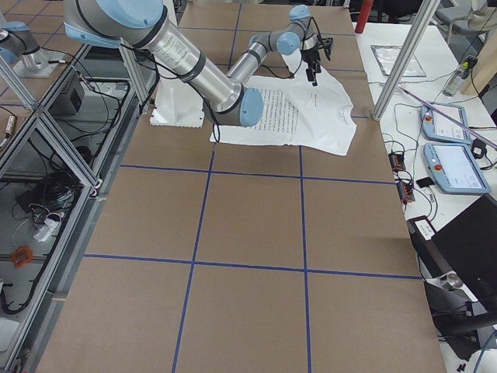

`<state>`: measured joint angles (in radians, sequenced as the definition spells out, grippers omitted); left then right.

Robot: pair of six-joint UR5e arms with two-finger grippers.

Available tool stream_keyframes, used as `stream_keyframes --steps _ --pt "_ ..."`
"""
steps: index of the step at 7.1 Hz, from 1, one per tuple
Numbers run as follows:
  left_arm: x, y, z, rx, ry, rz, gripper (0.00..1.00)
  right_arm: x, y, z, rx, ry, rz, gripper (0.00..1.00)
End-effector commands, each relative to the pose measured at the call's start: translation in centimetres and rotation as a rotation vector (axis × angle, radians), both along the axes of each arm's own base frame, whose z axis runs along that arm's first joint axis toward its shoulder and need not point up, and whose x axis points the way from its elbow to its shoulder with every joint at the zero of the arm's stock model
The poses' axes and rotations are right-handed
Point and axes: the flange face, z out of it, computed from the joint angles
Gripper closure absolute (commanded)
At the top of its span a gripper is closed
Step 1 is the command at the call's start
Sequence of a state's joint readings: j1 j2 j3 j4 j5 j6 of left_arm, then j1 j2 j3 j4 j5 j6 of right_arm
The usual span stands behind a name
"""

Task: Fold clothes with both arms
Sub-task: 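Release the sleeve on the shirt and withdraw the right gripper outward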

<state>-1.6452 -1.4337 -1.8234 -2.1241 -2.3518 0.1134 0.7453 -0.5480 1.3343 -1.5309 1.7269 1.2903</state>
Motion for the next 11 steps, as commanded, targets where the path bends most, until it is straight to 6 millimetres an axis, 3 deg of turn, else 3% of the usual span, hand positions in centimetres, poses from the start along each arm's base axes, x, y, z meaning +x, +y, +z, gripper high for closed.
stream_keyframes --steps 1,2,3,4,5,6,8,11 --pt "2.0 0.1 -0.9 0.04 0.062 0.053 0.0 18.2 -0.5 10.8 0.065 -0.003 -0.216 0.0" --pt "5.8 0.3 0.4 0.009 0.077 0.12 0.0 26.6 0.4 15.8 0.105 0.007 -0.281 0.0" --pt "10.1 0.0 1.5 -0.077 0.127 0.135 0.0 32.2 3.7 21.1 0.121 0.036 -0.313 0.0" --pt "13.6 -0.1 2.7 -0.104 0.139 0.029 0.0 36.5 6.6 24.9 0.126 0.069 -0.32 0.0" --pt "17.3 1.1 6.4 -0.124 0.18 -0.04 0.0 39.3 8.9 27.8 0.137 0.102 -0.342 0.0" --pt "19.8 2.1 10.0 -0.142 0.217 -0.058 0.0 40.7 10.2 28.9 0.126 0.108 -0.332 0.0" --pt "24.6 3.1 12.6 -0.162 0.173 -0.069 0.06 40.9 10.4 29.4 0.118 0.11 -0.327 0.0" --pt "26.1 3.6 14.5 -0.18 0.133 -0.064 0.08 41.0 10.7 29.9 0.108 0.114 -0.325 0.0"
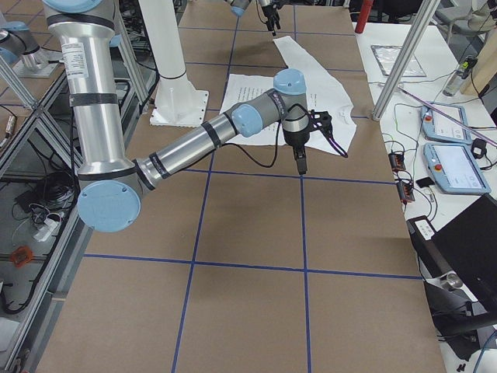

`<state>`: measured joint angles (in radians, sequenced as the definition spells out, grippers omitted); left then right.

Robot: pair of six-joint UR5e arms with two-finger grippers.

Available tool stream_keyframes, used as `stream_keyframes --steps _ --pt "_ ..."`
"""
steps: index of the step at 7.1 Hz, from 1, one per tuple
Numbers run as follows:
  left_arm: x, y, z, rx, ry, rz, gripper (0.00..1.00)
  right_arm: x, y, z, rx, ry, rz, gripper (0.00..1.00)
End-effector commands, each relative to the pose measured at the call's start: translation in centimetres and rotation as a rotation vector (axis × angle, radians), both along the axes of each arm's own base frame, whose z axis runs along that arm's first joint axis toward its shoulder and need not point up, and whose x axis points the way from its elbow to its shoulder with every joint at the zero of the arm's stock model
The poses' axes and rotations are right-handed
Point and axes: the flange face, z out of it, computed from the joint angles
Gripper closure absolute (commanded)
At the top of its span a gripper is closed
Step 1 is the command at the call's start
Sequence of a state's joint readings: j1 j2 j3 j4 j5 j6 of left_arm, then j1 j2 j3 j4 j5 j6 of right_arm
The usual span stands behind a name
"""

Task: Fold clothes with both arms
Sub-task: 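Lower the left gripper to the other sleeve cuff and grasp it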

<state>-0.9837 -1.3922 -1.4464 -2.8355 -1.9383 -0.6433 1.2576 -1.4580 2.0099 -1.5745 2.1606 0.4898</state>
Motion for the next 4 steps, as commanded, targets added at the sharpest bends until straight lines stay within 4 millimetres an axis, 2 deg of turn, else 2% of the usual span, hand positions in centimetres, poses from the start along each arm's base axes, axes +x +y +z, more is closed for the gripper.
stream_keyframes --steps 1,3,4 --pt "0.9 0.3 1.0 -0.006 -0.024 0.003 0.1 0.0 0.1 0.5 -0.009 0.006 0.002 0.0" --pt "1.8 0.2 1.2 -0.006 -0.03 0.012 0.22 0.0 0.1 0.7 -0.01 0.01 0.002 0.0" --pt "2.3 -0.5 1.4 -0.006 -0.03 0.014 0.25 0.0 0.1 0.7 -0.01 0.01 0.002 0.0"
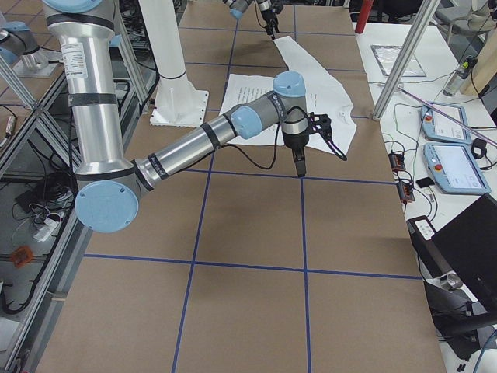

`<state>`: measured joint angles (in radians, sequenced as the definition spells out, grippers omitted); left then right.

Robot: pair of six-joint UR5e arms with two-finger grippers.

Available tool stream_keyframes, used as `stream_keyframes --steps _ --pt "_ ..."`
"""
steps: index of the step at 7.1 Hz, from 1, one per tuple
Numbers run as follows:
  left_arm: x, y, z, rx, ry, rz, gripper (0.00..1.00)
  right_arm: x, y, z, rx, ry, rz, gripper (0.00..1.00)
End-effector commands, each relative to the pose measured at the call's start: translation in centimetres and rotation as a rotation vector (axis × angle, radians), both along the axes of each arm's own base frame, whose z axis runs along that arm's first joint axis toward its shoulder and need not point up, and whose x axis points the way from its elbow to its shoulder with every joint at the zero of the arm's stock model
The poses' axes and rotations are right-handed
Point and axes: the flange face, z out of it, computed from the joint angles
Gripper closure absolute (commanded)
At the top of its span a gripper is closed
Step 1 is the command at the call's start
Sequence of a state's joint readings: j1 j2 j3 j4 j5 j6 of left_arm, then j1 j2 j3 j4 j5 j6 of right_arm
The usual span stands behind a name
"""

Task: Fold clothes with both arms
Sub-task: 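Lower the left gripper to the other sleeve cuff and grasp it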

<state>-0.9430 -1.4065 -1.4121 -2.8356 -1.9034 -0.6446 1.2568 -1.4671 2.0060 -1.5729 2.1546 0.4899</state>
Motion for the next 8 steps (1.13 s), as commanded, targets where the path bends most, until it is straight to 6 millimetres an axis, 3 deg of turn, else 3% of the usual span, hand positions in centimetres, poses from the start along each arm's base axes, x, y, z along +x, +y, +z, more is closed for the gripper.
stream_keyframes --steps 1,3,7,8 --pt "0.9 -1.0 0.4 0.003 -0.005 0.007 0.26 0.0 0.1 -0.1 0.0 -0.002 0.001 0.0" --pt "1.1 -0.9 0.3 0.013 -0.001 0.014 0.32 0.0 0.1 0.0 -0.003 -0.001 0.005 0.0" --pt "1.5 0.2 0.7 0.022 0.008 0.039 0.34 0.1 0.0 0.0 -0.004 0.002 0.008 0.0" --pt "1.5 0.3 0.7 0.021 0.009 0.04 0.53 0.0 0.0 0.0 -0.002 0.001 0.007 0.0"
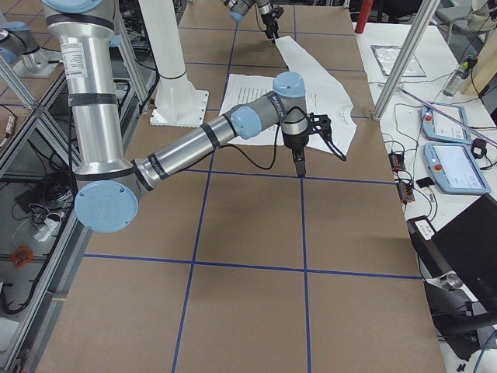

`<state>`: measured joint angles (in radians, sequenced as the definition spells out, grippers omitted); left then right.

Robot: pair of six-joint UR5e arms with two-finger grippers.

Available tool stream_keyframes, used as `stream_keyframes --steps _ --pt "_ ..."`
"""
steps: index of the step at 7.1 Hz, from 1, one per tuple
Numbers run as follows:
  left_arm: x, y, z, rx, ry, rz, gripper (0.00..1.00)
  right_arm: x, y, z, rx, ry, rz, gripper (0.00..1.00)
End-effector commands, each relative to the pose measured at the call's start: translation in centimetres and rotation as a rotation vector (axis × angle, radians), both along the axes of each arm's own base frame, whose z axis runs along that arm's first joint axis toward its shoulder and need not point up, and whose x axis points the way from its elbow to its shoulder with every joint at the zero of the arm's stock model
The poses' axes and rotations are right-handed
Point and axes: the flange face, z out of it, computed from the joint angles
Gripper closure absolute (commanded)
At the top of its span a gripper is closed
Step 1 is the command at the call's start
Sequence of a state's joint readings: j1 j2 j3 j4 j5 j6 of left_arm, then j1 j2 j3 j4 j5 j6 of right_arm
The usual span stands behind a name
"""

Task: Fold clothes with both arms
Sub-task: 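Lower the left gripper to the other sleeve cuff and grasp it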

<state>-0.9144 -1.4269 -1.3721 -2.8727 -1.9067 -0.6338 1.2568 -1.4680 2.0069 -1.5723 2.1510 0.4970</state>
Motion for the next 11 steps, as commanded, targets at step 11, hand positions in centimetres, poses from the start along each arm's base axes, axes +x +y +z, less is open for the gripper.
stream_keyframes --steps 11 --pt "7.8 -8.7 -27.5 0.006 0.477 -0.014 1.0 -0.1 -0.1 0.0 -0.002 -0.001 0.0 0.0"
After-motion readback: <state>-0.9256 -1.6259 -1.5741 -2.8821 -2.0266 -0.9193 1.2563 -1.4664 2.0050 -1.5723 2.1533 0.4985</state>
